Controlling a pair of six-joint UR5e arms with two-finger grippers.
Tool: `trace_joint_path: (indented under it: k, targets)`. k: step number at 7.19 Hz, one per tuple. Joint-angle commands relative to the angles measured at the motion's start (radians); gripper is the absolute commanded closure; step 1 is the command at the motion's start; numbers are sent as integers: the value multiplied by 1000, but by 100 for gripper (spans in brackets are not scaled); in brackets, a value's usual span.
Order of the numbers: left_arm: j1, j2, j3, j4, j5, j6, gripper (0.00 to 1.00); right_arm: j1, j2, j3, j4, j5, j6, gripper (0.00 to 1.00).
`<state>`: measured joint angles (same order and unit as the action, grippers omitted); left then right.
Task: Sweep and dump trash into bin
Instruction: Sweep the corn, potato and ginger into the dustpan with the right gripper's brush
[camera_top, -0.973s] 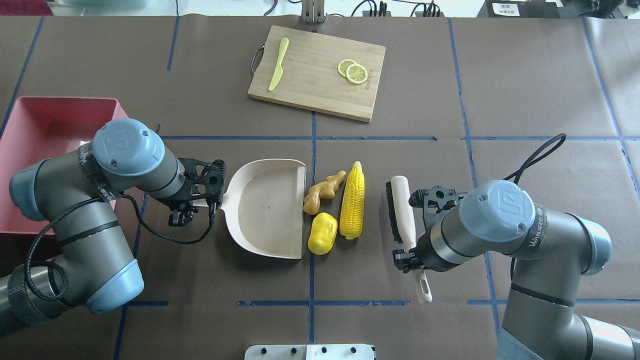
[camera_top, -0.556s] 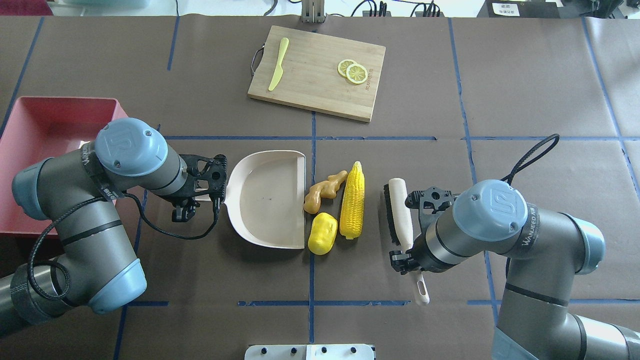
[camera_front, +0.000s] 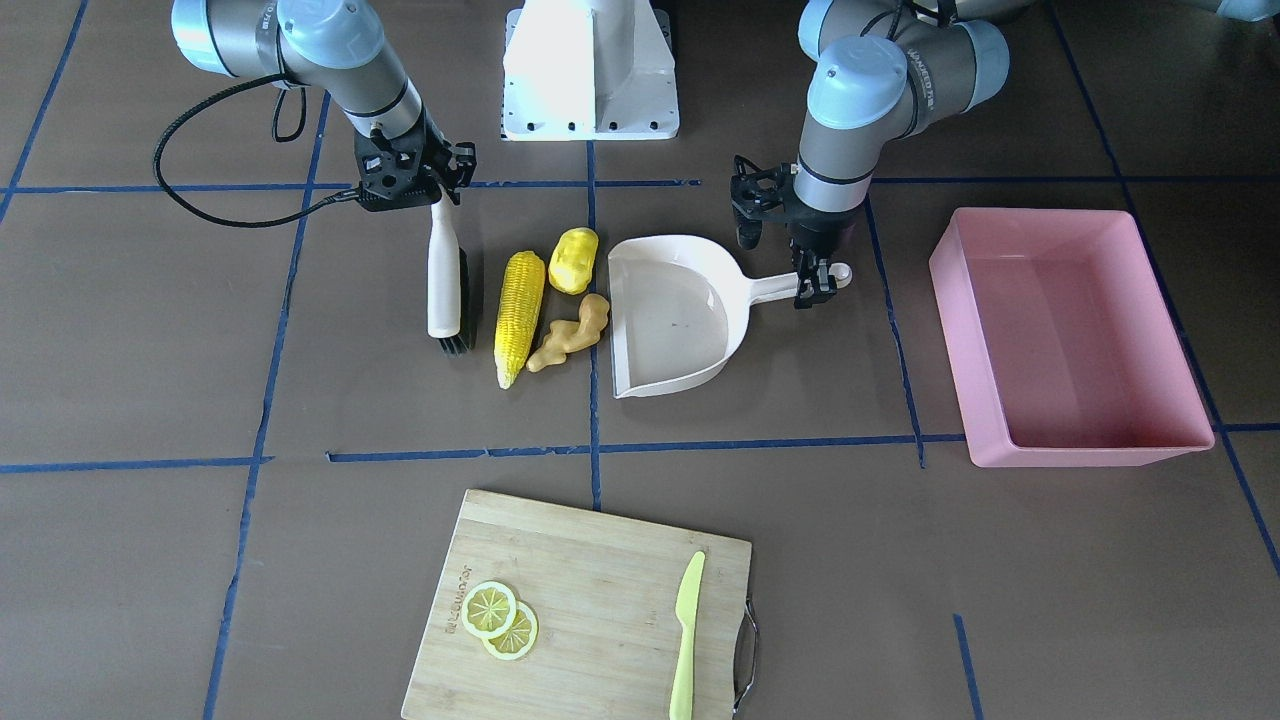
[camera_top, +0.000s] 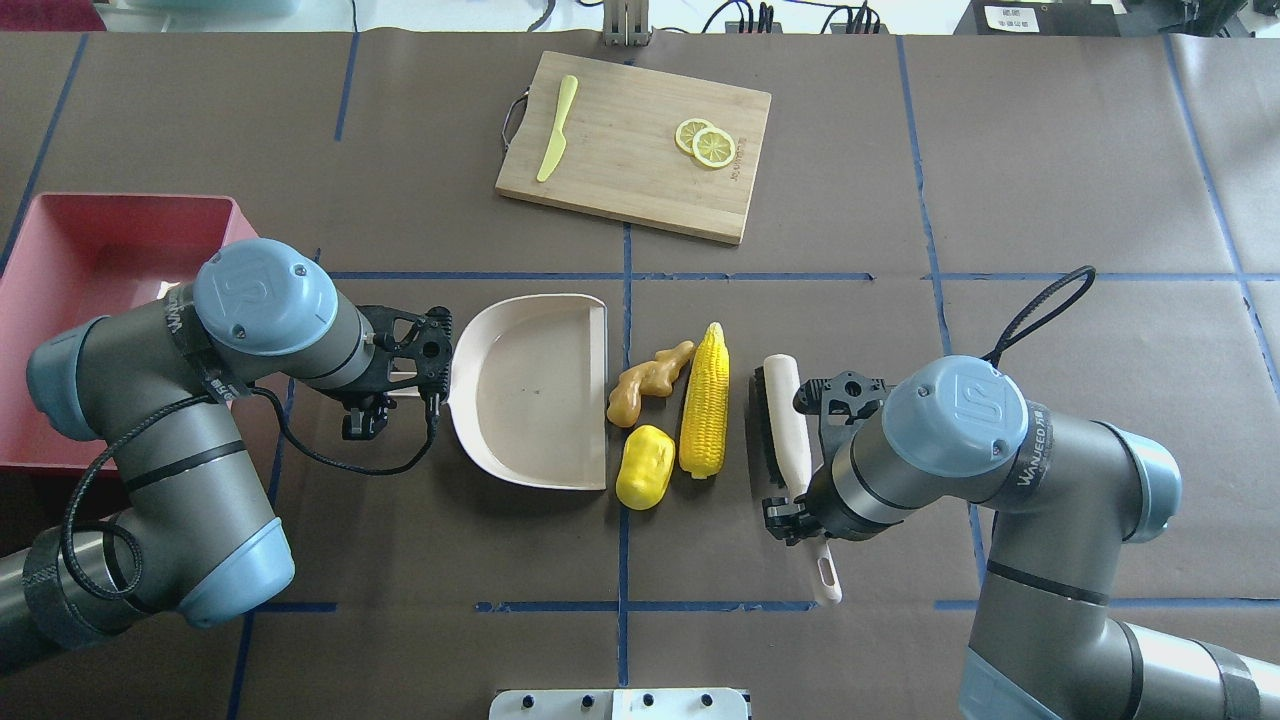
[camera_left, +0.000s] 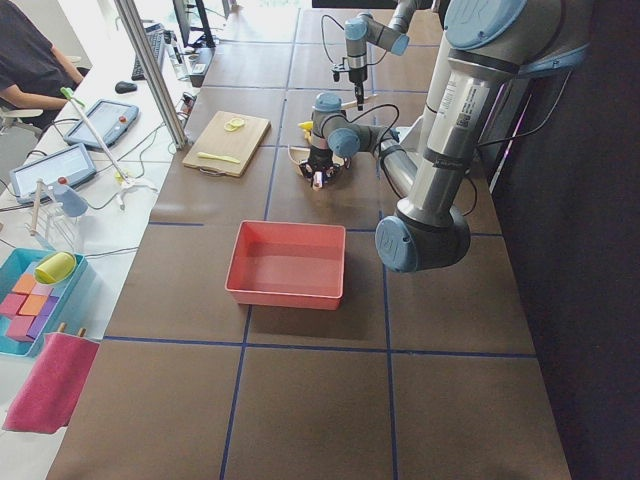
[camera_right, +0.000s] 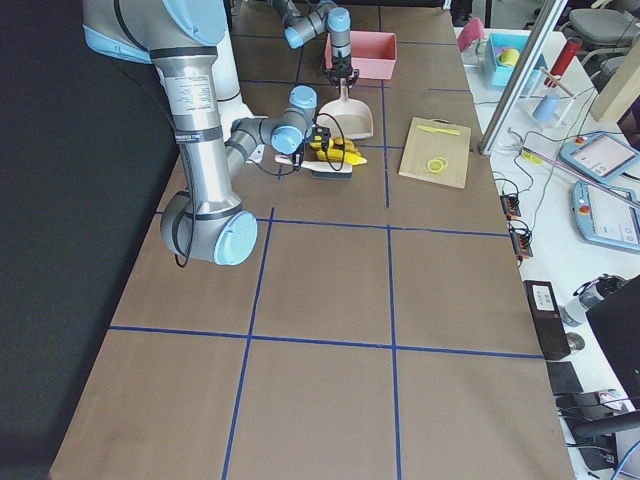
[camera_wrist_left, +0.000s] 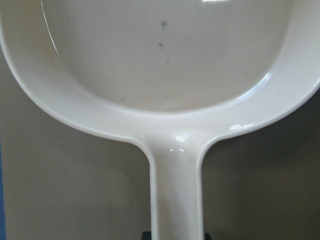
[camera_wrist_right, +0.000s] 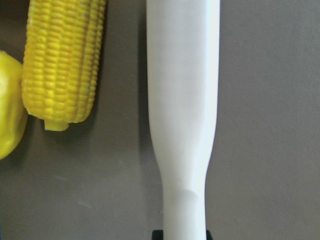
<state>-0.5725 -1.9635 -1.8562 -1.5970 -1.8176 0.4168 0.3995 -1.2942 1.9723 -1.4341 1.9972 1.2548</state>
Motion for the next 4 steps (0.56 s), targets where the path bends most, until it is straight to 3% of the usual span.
trace_joint_path:
  k: [1,4]
  targets:
    - [0,-6,-1,0,4,-9,85,-1,22,-16,0,0,0,98]
    - [26,-17,0,0,6,-55,85,-16,52,-29,-2,-2,2,98]
